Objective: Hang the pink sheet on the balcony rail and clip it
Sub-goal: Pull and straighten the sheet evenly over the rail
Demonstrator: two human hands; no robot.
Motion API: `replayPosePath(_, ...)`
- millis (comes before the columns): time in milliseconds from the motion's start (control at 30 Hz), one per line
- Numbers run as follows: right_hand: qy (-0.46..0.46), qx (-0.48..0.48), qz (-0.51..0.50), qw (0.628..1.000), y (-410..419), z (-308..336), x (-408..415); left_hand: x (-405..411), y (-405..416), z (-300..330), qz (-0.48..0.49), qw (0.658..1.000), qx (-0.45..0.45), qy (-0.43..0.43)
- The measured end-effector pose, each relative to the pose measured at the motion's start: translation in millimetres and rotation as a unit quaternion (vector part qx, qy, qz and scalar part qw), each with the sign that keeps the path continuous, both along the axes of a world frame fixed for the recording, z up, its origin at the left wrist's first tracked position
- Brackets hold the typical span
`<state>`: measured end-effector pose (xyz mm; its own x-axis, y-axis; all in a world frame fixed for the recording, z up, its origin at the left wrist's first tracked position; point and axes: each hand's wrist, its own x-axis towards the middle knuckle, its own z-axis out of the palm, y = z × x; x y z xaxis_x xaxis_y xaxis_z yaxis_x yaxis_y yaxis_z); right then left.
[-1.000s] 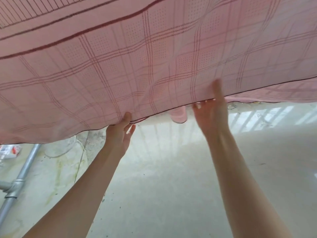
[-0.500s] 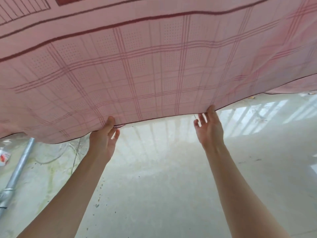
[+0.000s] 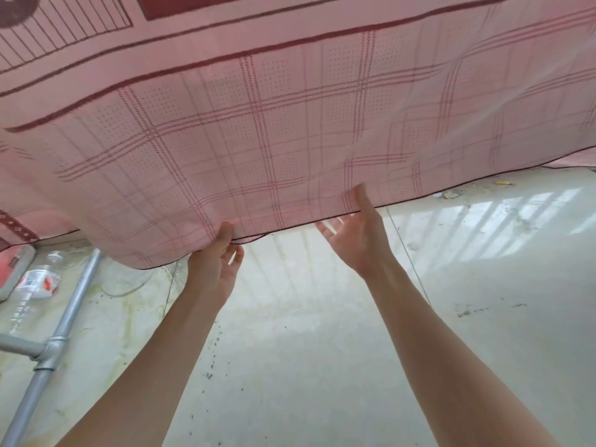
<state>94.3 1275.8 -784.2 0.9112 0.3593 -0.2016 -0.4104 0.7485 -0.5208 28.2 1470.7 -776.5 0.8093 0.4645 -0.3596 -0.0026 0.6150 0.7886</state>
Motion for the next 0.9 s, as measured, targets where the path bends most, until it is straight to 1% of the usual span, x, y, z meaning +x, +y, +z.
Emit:
replayPosePath(67, -0.053, 0.036, 0.028, 0.998, 8.7, 3.8, 2.8, -3.3, 1.8, 0.6, 0.0, 1.0, -0.007, 0.003)
replayPosePath(133, -0.073, 0.108, 0.007, 0.991, 12.5, 7.0, 7.9, -7.6, 3.5, 0.7, -0.007, 1.0, -0.007, 0.007)
replayPosePath(200, -0.038, 0.161, -0.047, 0.985, 9.3, 8.1, 11.1, -12.0, 4.0, 0.4, -0.012, 1.0, -0.007, 0.007)
replayPosePath(233, -0.019, 0.172, -0.079, 0.982, 4.7, 7.8, 10.6, -13.4, 3.7, 0.2, -0.012, 1.0, -0.009, 0.005)
replayPosePath(267, -0.008, 0.167, -0.107, 0.98, -1.7, 8.3, 8.1, -14.2, 2.6, -0.1, -0.013, 1.0, -0.009, 0.003)
replayPosePath(367, 0.049, 0.095, -0.19, 0.976, -28.4, 3.2, -0.1, -13.1, -6.1, -0.2, -0.016, 1.0, -0.011, 0.001)
replayPosePath(433, 0.067, 0.086, -0.222, 0.969, -48.9, -0.4, -3.7, -9.7, -16.2, -0.4, -0.022, 1.0, -0.014, 0.003)
replayPosePath(500, 0.063, 0.093, -0.242, 0.964, -68.3, -3.0, -6.3, -5.0, -27.3, 0.2, -0.025, 0.999, -0.026, 0.005)
replayPosePath(667, 0.059, 0.101, -0.266, 0.957, -94.5, -7.8, -8.0, 3.1, -41.5, -0.6, -0.023, 0.999, -0.045, 0.007)
replayPosePath(800, 0.072, 0.107, -0.27, 0.954, -84.7, -12.8, -9.9, 6.5, -37.9, -4.2, 0.001, 0.999, -0.035, 0.004)
replayPosePath(900, 0.09, 0.12, -0.262, 0.953, -71.8, -11.9, -13.8, 7.6, -29.4, -5.7, 0.037, 0.998, -0.057, -0.009)
